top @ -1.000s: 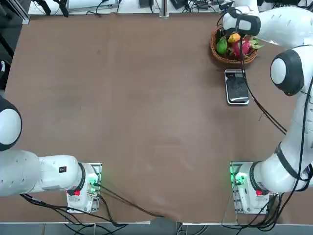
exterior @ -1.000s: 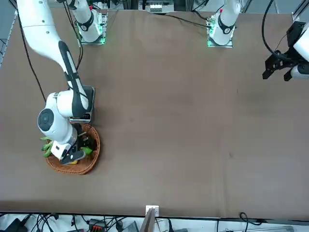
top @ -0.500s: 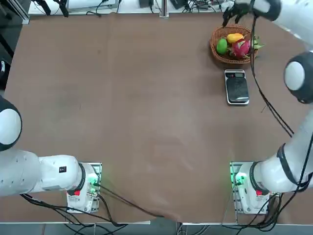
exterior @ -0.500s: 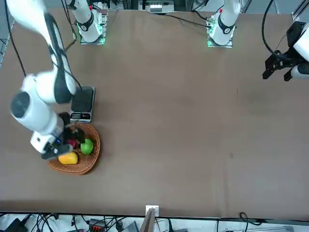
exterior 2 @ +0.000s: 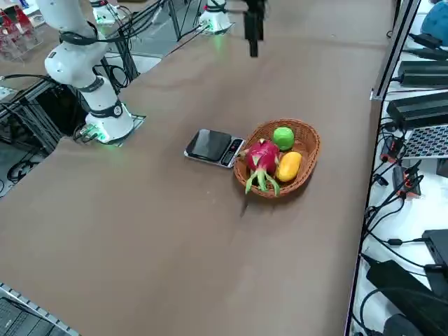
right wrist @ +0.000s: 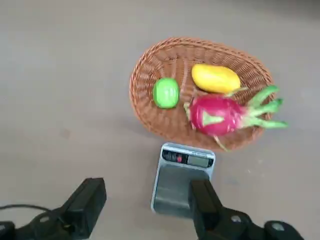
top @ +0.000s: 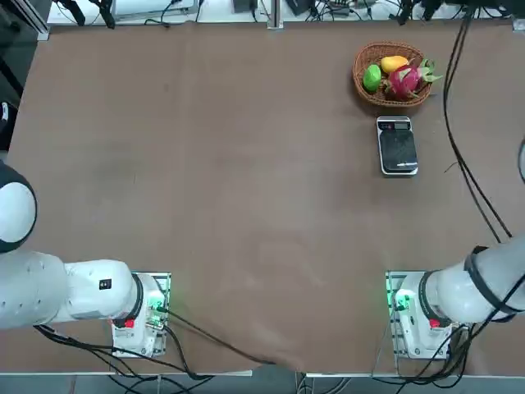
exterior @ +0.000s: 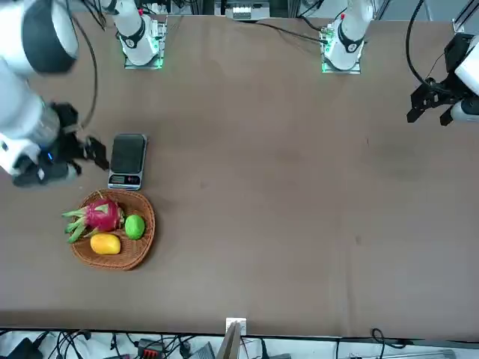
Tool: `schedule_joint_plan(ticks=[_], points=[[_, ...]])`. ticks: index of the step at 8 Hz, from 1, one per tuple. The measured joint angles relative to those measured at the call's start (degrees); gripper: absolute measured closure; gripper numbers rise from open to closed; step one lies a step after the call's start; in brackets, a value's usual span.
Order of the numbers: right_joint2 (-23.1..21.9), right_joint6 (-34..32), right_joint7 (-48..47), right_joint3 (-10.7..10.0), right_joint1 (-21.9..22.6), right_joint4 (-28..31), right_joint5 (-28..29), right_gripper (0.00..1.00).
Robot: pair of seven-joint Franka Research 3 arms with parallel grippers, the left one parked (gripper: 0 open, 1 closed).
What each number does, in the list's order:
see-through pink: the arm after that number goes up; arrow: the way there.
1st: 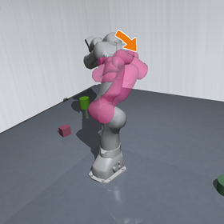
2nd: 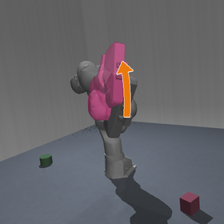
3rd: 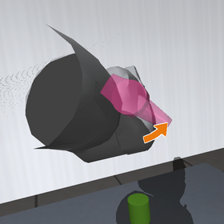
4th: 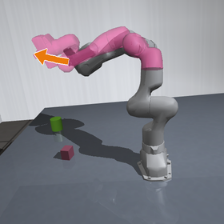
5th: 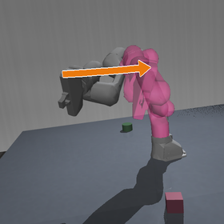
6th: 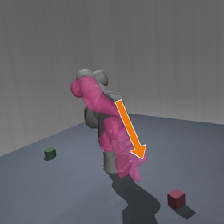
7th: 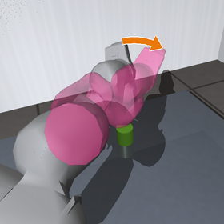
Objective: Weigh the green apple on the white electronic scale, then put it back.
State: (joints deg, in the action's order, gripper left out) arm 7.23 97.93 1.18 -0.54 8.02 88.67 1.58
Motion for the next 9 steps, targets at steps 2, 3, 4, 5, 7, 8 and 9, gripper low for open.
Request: schedule_joint_plan(ticks=[2, 3, 4, 5, 7, 8, 9], points=[[-5.96, -3.09, -0.86, -0.07, -0.01, 2.42, -0.01, 0.0], [-8.27, -4.57, -0.98, -0.27, -0.06, 3.25, -0.02, 0.0], [-10.28, -5.46, -1.04, -0.51, -0.33, 4.15, -0.03, 0.0], [-12.14, -5.67, -1.04, -0.73, -0.7, 5.28, -0.03, 0.0], [-14.56, -5.68, -1.01, -0.99, -1.05, 6.57, -0.03, 0.0], [-14.85, -5.67, -1.01, -1.17, -1.12, 6.56, -0.03, 0.0], [-14.83, -5.66, -1.01, -1.24, -1.16, 6.57, -0.03, 0.0]])
